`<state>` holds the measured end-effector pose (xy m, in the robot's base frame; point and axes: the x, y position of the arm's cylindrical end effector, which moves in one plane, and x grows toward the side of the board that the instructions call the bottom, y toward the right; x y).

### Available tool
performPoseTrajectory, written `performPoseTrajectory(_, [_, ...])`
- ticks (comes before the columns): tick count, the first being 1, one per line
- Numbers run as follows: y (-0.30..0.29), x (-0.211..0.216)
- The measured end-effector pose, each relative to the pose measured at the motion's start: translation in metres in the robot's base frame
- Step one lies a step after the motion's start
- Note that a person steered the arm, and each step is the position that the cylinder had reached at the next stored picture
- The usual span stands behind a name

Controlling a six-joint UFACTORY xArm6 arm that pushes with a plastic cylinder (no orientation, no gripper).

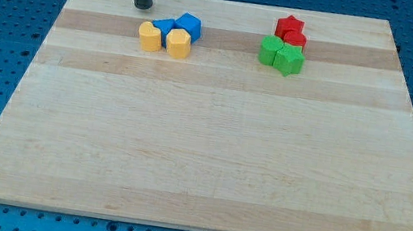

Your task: Move the blue triangle down a bit

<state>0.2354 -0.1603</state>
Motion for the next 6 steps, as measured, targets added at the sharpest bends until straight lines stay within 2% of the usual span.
performPoseTrajectory(2, [0.041,0.040])
performPoseTrajectory(5, [0.049,0.109])
performPoseTrajectory(6, [0.049,0.113])
